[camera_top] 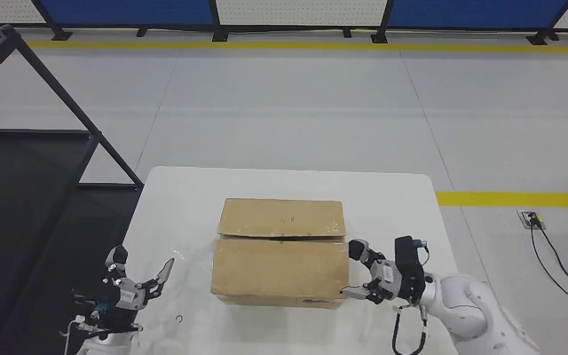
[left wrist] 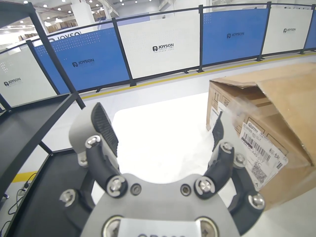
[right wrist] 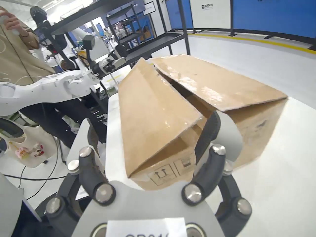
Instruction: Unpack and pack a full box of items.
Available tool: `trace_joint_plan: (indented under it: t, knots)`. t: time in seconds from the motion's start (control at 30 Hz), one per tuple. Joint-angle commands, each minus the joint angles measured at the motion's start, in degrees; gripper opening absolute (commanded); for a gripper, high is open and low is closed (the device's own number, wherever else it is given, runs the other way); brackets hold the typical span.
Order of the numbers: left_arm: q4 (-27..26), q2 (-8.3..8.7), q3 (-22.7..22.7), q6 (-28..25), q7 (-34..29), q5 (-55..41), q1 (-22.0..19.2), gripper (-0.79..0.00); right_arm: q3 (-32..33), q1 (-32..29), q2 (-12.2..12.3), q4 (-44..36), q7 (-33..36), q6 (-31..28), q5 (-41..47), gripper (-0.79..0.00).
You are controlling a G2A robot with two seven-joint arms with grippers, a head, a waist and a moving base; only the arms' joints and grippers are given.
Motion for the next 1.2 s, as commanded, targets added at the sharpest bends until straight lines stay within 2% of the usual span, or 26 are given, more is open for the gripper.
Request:
trace_joint_plan:
  t: [0.0, 0.23, 0.53, 0.67, 1.0, 1.17]
  knots:
    - [0.1, -0.02, 0.1, 0.0, 0.1, 0.1, -0.1, 0.000, -0.2, -0.2, 0.4, -1.5, 0.5, 0.1, 1.9, 0.000]
    - [-0.5, -0.20, 0.6, 0.2, 0.9, 0.4, 0.0, 0.000, -0.1, -3.4, 3.3, -10.5, -2.2, 0.1, 3.9, 0.000]
    - [-2.5, -0.26, 1.6, -2.6, 2.0, 1.1, 0.7, 0.000, -1.8, -8.3, 9.2, -17.3, -13.0, 0.1, -6.0, 0.000]
    - [-3.3, -0.18, 2.4, -5.4, 2.9, 1.9, 0.8, 0.000, -4.3, -10.2, 12.2, -17.6, -21.7, 0.1, -16.8, 0.000]
    - [-4.2, 0.43, 3.8, -13.6, 7.5, 8.0, 1.0, 0.000, -11.8, -10.6, 18.3, -9.9, -57.2, 0.1, -46.1, 0.000]
    - [-3.9, 0.98, 4.0, -17.7, 8.8, 12.2, 1.5, 0.000, -15.1, -9.1, 19.2, -8.8, -57.6, 0.1, -45.4, 0.000]
